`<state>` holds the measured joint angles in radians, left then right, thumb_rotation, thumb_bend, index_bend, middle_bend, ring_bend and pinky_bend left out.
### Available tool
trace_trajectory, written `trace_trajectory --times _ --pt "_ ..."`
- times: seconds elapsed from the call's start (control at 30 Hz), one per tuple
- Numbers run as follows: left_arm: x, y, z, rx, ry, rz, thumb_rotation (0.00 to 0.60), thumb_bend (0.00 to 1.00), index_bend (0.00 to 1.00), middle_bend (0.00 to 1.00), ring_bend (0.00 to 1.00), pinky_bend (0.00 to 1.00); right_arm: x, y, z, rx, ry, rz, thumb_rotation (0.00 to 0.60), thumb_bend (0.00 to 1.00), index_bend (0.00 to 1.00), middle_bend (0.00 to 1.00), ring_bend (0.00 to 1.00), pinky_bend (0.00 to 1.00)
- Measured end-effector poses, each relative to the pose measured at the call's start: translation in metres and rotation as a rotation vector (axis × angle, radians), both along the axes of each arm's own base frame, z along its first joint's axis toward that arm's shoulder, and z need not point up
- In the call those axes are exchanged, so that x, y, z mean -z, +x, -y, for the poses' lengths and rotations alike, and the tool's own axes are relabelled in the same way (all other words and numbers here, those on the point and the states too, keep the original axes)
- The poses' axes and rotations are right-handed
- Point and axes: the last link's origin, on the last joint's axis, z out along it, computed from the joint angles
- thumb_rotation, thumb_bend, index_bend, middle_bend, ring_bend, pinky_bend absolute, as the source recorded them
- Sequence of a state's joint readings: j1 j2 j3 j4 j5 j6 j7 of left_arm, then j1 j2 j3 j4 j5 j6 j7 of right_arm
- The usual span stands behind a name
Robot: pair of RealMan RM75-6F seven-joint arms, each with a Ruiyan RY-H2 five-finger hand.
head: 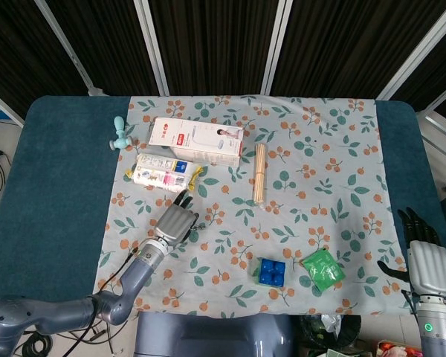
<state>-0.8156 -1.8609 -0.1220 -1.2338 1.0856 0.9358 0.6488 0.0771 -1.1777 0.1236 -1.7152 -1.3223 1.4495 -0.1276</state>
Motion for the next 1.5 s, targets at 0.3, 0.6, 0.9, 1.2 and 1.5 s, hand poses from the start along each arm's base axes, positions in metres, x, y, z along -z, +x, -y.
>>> trace_trajectory --times 0.3,0.6,0.9,1.2,1.5 --pt "0.001 -0.001 0.0 0.001 0.0 -0.003 0.6 0.35 0.54 0.58 0.12 0.0 0.0 0.0 0.0 -0.001 0.0 0.001 0.6 0.0 0.01 0.03 0.11 0.14" --pt "0.001 0.0 0.0 0.002 0.001 0.002 0.6 0.35 0.54 0.58 0.11 0.0 0.0 0.0 0.0 -0.001 0.0 0.0 0.6 0.0 0.01 0.03 0.11 0.14" --pt "-0.002 0.002 -0.002 0.002 0.007 0.025 0.6 0.35 0.54 0.58 0.11 0.0 0.0 0.0 0.0 0.0 0.0 0.001 0.6 0.0 0.01 0.03 0.11 0.14" --pt "-0.012 0.016 -0.005 0.026 0.03 0.053 0.6 0.35 0.54 0.58 0.11 0.0 0.0 0.0 0.0 0.0 -0.001 0.001 0.6 0.0 0.01 0.03 0.11 0.14" --pt "-0.045 0.048 -0.006 0.086 0.08 0.094 0.6 0.35 0.54 0.58 0.12 0.0 0.0 0.001 -0.001 -0.003 -0.002 -0.002 0.6 0.0 0.01 0.03 0.11 0.14"
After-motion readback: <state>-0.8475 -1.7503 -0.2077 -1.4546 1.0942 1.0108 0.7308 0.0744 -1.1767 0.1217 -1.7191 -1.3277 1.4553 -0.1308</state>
